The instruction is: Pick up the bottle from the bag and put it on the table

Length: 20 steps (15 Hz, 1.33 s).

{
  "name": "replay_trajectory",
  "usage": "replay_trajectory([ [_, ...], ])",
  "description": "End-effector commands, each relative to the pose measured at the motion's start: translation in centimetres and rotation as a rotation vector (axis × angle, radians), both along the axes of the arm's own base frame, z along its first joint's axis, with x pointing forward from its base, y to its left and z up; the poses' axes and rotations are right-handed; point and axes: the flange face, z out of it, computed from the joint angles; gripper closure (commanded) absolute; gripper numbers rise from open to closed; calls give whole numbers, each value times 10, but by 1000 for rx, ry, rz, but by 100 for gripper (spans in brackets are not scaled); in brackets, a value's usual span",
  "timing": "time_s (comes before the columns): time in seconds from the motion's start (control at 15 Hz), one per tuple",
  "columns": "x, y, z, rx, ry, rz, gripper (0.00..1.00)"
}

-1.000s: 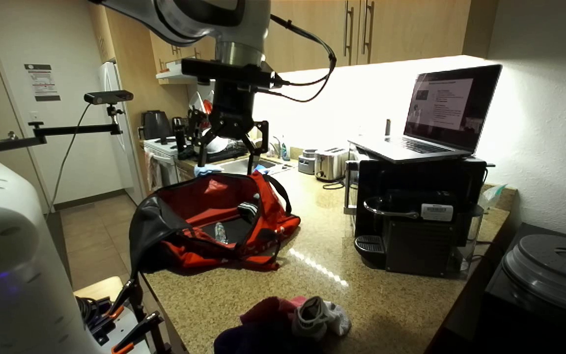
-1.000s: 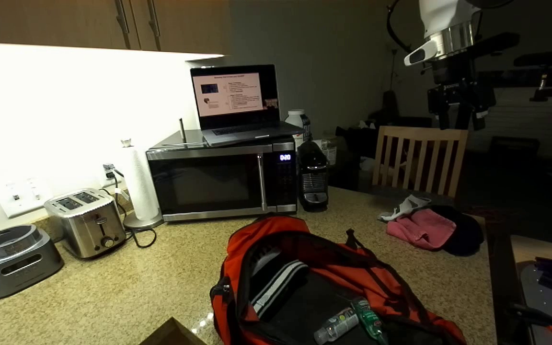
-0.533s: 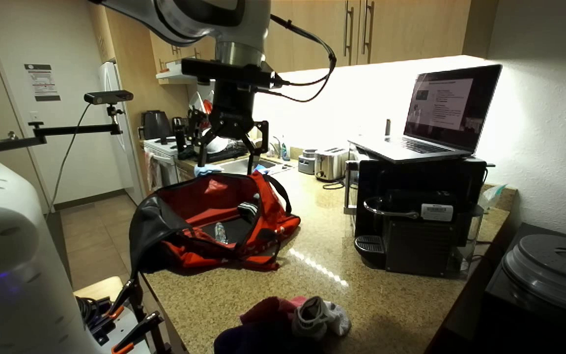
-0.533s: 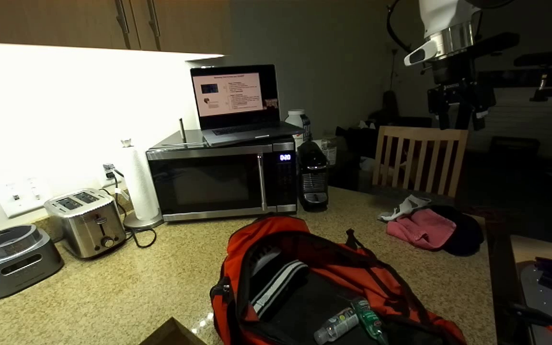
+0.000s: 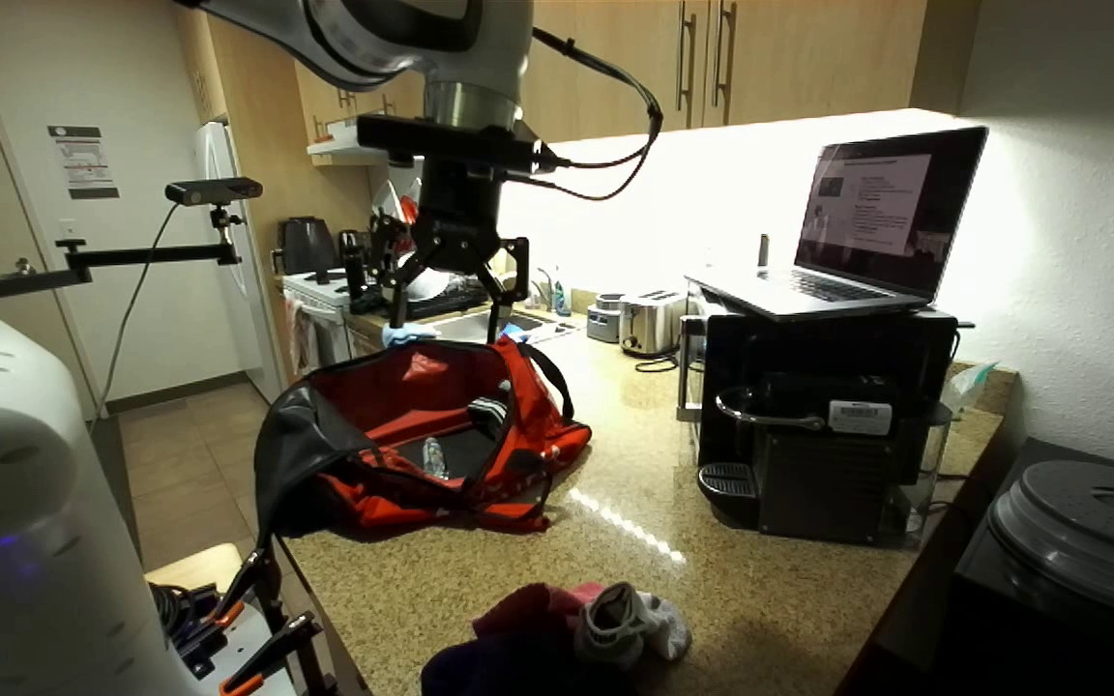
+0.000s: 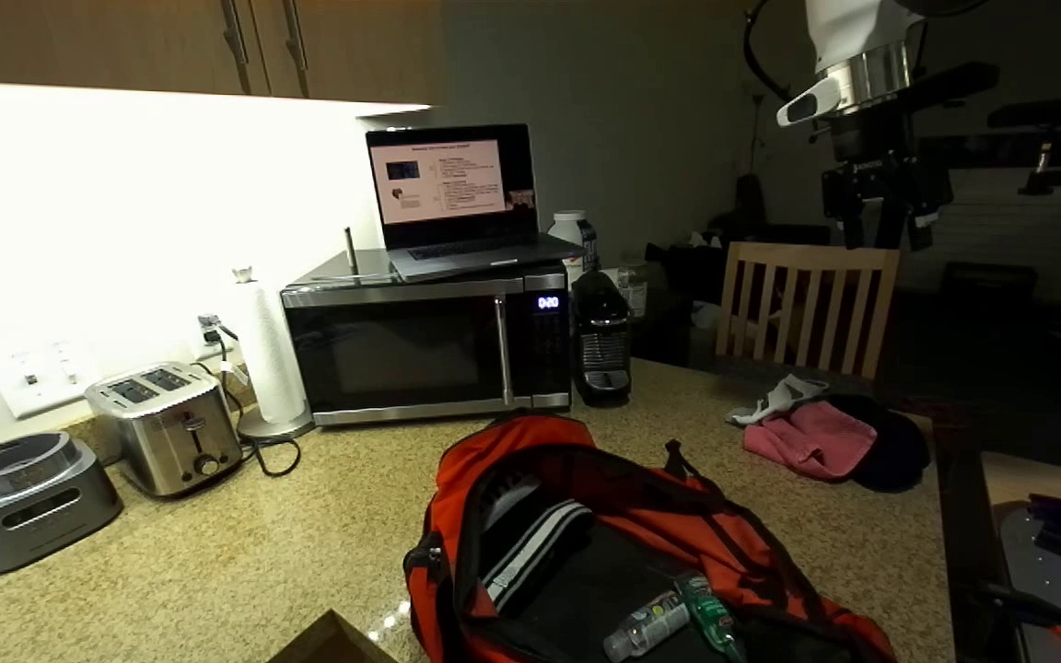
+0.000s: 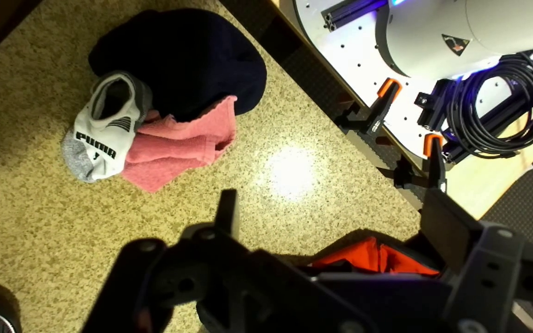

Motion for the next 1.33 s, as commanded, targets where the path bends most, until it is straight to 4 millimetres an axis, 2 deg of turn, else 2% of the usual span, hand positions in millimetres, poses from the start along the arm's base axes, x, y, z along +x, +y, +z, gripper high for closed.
replay_trajectory([
  [0.0, 13, 6, 3, 6, -13, -29, 0],
  [0.27, 43, 18, 7, 34, -54, -97, 0],
  [0.87, 141, 63, 2, 52, -149, -220, 0],
  [1.27, 184, 94, 7, 120, -198, -300, 0],
])
